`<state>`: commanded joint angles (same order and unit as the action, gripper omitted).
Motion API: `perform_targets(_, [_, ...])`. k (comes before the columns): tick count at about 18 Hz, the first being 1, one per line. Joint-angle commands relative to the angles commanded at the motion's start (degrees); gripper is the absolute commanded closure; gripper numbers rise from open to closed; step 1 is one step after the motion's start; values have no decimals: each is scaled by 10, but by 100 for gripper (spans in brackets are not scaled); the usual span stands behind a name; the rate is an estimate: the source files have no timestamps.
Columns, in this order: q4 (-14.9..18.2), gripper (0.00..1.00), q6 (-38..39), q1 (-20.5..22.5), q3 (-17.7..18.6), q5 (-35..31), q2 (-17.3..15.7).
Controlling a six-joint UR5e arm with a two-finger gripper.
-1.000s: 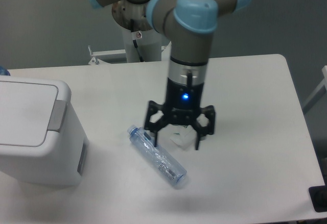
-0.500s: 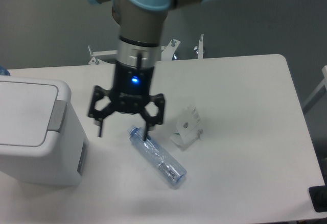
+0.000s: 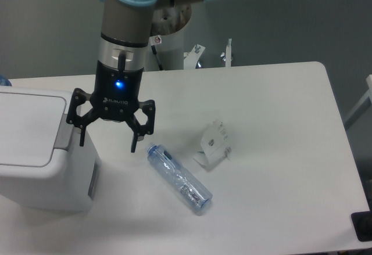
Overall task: Open the trash can
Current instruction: 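Move the open gripper across the table toward the white trash can lid, then lower the gripper onto the trash can lid edge and push it open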
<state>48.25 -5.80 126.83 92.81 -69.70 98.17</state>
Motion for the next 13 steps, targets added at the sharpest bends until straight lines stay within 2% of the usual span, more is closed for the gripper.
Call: perform_targets(13, [4, 0, 3, -25, 6, -20, 2])
